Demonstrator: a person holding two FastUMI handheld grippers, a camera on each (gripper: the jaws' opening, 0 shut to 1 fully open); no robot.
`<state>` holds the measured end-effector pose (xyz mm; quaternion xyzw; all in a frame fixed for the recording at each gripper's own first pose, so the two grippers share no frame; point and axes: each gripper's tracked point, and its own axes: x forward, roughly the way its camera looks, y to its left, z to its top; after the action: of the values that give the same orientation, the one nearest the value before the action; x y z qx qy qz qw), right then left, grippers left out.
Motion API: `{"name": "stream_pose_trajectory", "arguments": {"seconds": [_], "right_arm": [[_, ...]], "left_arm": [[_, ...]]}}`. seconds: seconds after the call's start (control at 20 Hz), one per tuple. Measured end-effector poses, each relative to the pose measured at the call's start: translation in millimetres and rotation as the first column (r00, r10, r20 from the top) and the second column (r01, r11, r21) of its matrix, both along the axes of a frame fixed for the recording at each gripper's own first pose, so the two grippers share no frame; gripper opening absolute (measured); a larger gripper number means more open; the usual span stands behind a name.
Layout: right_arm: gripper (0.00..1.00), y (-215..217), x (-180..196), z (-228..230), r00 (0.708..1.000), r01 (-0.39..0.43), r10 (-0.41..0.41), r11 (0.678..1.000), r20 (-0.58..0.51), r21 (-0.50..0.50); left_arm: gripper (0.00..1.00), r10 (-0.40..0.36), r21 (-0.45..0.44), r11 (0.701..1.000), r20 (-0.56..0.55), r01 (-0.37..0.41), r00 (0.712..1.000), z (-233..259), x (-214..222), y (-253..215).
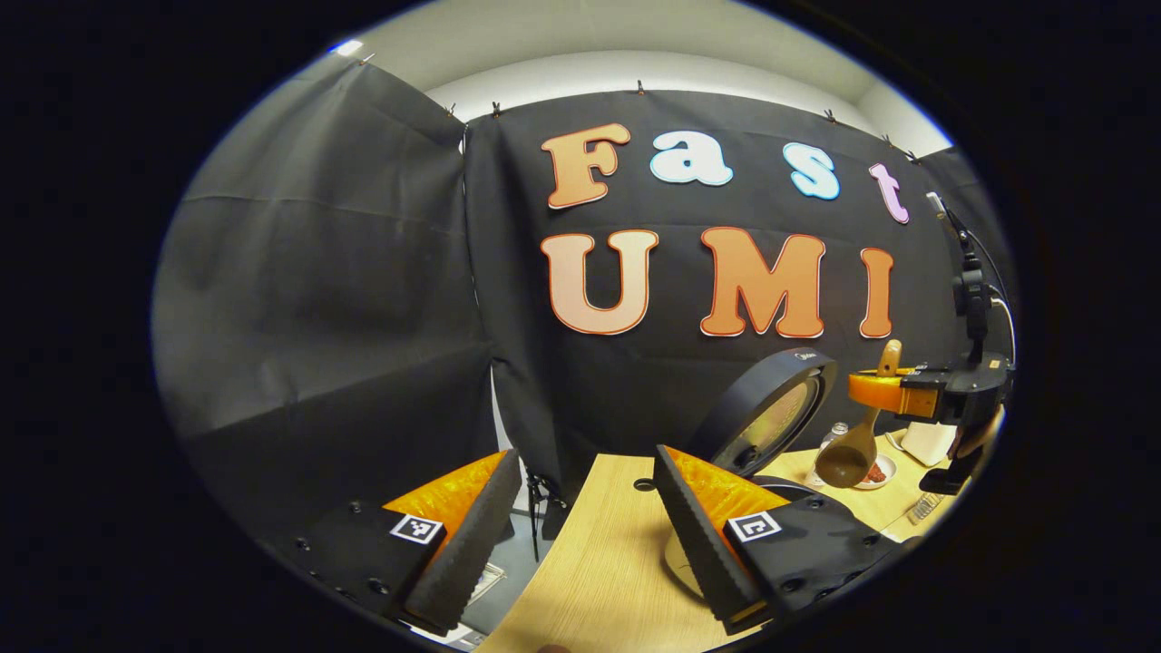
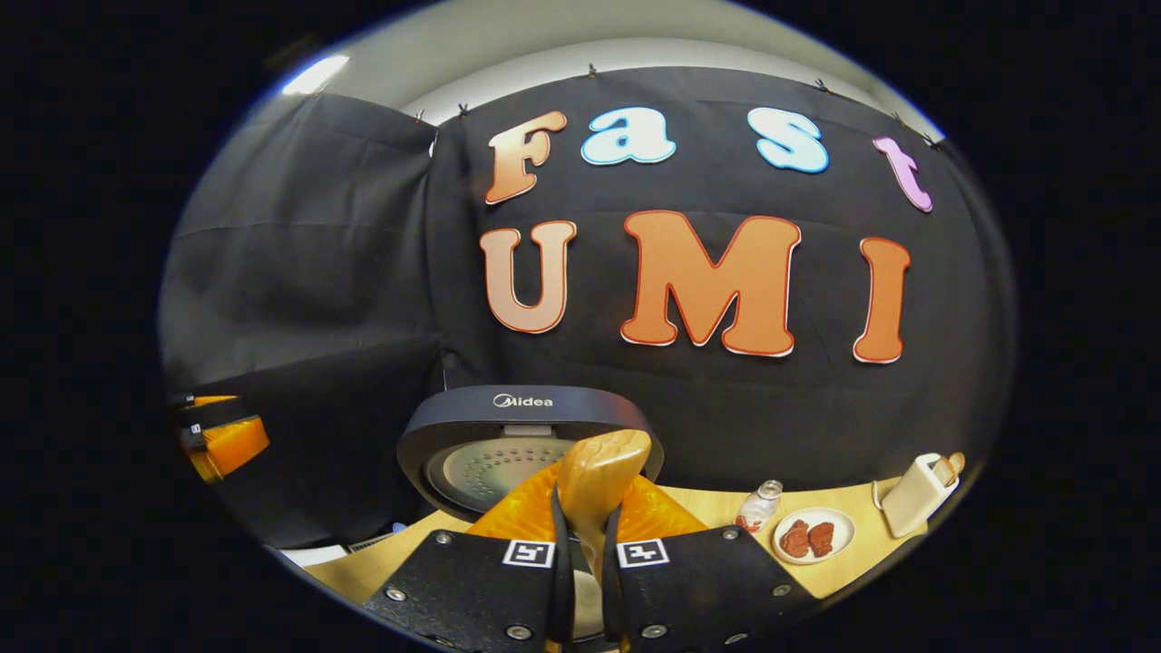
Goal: Close the left gripper, press the button to open the rice cooker; take a wooden spoon from the chopstick holder with the right hand, scoop a spoonful of rice and pour it into the rice cooker, then put the wooden spoon back into the chopstick holder.
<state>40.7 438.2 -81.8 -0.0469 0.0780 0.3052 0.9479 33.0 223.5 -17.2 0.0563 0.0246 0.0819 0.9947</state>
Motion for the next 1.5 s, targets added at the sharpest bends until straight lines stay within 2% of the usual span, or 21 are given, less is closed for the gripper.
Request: {"name": "stream_pose_trajectory", "arguments": {"seconds": [0.35,0.45,0.6,0.65,0.7,0.75,1.1,1.15,1.25,1.35,1.5], "right_arm": [[0.11,-40.3,14.4,12.2,0.993,0.088,-0.076,0.987,-0.089,0.131],[0.11,-62.7,20.1,20.5,0.988,0.131,-0.115,0.979,-0.103,0.154],[0.11,-106.5,27.6,31.9,0.98,0.187,-0.173,0.969,-0.097,0.164],[0.07,-123.4,30.1,35.5,0.976,0.21,-0.198,0.963,-0.091,0.166],[0.11,-142.1,32.3,38.2,0.971,0.236,-0.224,0.957,-0.088,0.167],[0.11,-161.1,34.6,39.4,0.964,0.265,-0.253,0.949,-0.088,0.17],[0.11,-303.6,38.6,35.0,0.883,0.47,-0.461,0.869,-0.091,0.157],[0.11,-323.2,38.5,33.8,0.867,0.499,-0.49,0.852,-0.092,0.159],[0.11,-362.0,37.5,29.9,0.833,0.553,-0.544,0.817,-0.097,0.161],[0.11,-393.1,35.4,24.4,0.804,0.594,-0.585,0.788,-0.103,0.163],[0.11,-423.2,34.9,9.1,0.778,0.629,-0.616,0.761,-0.125,0.158]], "left_arm": [[0.95,-0.011,0.01,1.0,0.014,0.01,1.0,6.2,-3.6,-10.4],[0.99,-0.015,0.013,1.0,0.029,0.015,0.999,10.8,-4.3,-13.9],[0.97,-0.026,0.018,1.0,0.042,0.025,0.999,17.0,-3.3,-23.3],[0.96,-0.029,0.018,0.999,0.044,0.029,0.999,17.1,-3.1,-26.3],[0.96,-0.035,0.017,0.999,0.046,0.034,0.998,17.1,-2.5,-30.2],[0.95,-0.041,0.016,0.999,0.046,0.04,0.998,17.9,-3.1,-34.5],[0.99,-0.08,0.031,0.996,0.047,0.078,0.996,17.9,2.7,-65.1],[0.95,-0.085,0.028,0.996,0.043,0.084,0.995,16.4,2.3,-69.7],[0.94,-0.091,0.02,0.996,0.039,0.09,0.995,15.2,2.0,-75.5],[0.95,-0.087,0.023,0.996,0.039,0.086,0.995,14.8,2.1,-78.7],[0.95,-0.077,0.037,0.996,0.036,0.075,0.996,15.2,1.2,-85.3]]}}
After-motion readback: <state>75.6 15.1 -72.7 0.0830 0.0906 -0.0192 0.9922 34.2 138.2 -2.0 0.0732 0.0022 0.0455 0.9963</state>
